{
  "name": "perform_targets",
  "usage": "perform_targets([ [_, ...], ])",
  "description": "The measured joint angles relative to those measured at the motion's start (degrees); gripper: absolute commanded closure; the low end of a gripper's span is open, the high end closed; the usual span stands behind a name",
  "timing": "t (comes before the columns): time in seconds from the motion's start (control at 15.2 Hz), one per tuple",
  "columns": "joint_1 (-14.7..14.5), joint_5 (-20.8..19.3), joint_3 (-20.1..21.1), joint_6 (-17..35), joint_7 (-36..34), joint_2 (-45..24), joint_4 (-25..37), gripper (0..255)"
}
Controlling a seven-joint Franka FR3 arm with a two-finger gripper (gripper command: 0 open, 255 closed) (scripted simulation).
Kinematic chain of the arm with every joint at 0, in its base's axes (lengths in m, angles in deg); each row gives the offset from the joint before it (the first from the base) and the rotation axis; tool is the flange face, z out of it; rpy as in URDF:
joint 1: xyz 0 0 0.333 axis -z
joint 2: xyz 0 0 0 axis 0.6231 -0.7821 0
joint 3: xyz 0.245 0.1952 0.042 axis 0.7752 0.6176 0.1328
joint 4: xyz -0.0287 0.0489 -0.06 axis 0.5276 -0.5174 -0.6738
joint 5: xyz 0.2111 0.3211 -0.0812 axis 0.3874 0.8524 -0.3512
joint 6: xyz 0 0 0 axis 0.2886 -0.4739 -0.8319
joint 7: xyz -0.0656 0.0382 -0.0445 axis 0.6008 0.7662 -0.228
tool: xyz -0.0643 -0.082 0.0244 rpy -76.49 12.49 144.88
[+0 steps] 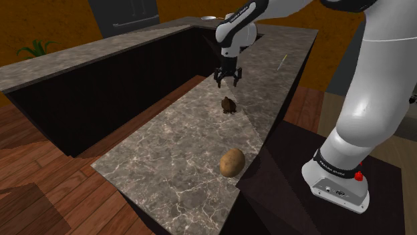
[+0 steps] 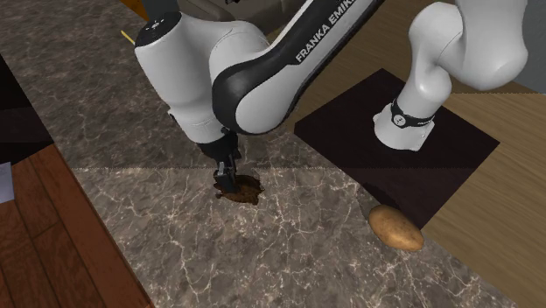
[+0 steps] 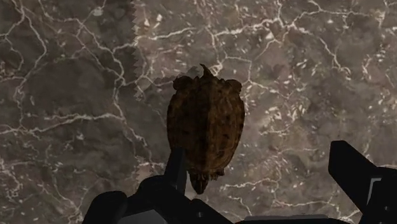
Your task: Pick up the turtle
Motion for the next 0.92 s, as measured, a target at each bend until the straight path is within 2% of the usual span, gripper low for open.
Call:
perform_targets([
  [0.53,3.13,3.93,-1.36,1.76,-2.83,-15.17,10.45,0],
  [0.92,3.76,4.93,-1.11,4.28,-2.47,-20.09,12.47,0],
])
